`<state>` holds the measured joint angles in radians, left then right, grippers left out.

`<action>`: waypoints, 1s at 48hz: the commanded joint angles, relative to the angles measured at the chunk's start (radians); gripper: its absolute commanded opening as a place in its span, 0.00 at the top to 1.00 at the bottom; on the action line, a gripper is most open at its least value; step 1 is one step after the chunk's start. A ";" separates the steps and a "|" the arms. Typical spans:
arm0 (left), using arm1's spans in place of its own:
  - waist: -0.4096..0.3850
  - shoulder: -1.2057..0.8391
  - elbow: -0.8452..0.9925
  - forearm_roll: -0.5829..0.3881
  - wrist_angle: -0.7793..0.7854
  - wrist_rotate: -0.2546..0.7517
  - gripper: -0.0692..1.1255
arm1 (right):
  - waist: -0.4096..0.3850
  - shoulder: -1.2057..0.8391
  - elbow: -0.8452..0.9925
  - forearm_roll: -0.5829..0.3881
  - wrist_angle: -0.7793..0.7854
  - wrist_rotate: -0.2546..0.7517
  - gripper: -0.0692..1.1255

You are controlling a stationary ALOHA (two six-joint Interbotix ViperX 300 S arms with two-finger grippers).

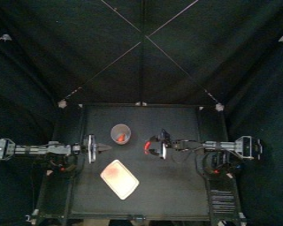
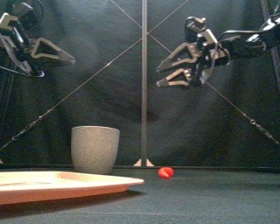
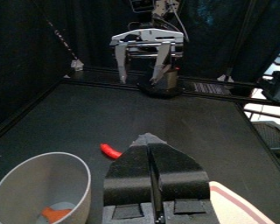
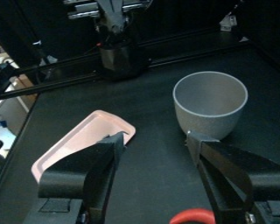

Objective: Pick the drumstick then place it in the grey bowl
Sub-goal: Drop drumstick in the grey bowl and return to neutral

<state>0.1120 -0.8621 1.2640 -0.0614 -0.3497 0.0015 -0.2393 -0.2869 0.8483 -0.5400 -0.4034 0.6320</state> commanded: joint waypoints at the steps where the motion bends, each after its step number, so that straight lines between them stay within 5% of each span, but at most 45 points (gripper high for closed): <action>1: 0.005 0.000 -0.020 -0.002 -0.012 0.002 0.96 | 0.006 -0.080 0.032 0.006 -0.015 0.000 0.16; 48: 0.014 -0.003 -0.011 -0.021 -0.038 0.000 0.96 | 0.017 -0.112 0.077 0.009 -0.017 0.009 0.16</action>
<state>0.1258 -0.8667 1.2640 -0.0844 -0.3789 0.0000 -0.2255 -0.3866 0.9311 -0.5338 -0.4126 0.6320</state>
